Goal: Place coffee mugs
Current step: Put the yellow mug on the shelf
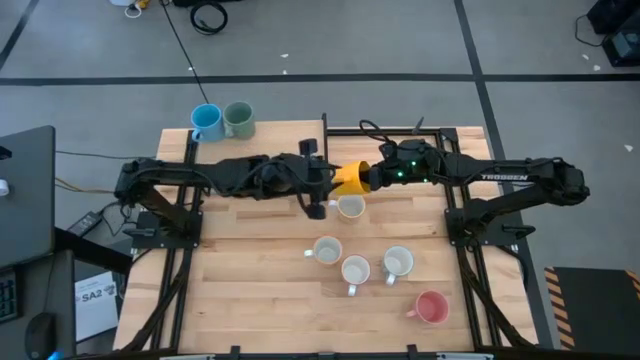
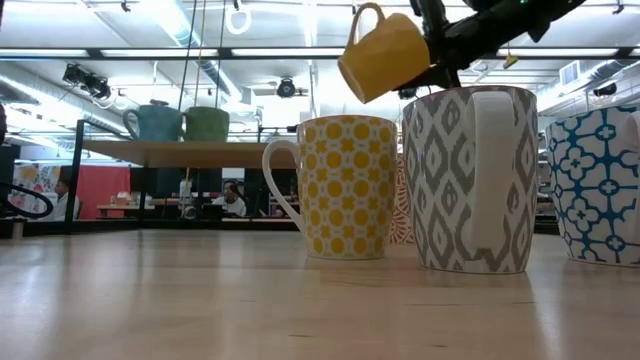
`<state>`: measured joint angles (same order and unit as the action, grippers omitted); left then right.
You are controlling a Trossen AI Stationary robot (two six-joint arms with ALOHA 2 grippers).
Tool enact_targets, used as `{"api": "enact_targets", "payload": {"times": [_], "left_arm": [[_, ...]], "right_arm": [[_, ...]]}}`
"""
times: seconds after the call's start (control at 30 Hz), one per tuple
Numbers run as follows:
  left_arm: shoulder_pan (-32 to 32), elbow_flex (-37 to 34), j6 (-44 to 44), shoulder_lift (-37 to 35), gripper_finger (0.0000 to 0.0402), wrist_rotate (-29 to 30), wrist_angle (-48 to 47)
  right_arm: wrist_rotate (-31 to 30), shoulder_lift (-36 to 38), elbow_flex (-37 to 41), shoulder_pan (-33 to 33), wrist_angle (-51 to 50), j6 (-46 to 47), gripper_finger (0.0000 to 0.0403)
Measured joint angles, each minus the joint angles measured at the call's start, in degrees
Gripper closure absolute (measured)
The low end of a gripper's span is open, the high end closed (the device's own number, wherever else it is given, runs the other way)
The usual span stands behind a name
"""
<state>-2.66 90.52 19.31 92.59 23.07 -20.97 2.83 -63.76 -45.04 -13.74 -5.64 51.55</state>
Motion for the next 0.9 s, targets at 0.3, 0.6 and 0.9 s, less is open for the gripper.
{"api": "enact_targets", "payload": {"times": [0.3,0.6,0.9], "left_arm": [[0.23,0.00,-0.02,3.07,0.0228,0.43,0.33],[0.25,-0.02,-0.54,4.16,0.0228,1.31,0.57],[0.25,-0.02,-0.68,4.16,0.0230,1.35,2.25]], "right_arm": [[1.34,-1.15,0.00,-0.39,0.42,-0.04,0.0369],[1.36,-1.28,0.00,-0.39,0.88,-0.03,0.0369],[1.37,-1.28,0.00,-0.39,0.88,-0.04,0.0369]]}}
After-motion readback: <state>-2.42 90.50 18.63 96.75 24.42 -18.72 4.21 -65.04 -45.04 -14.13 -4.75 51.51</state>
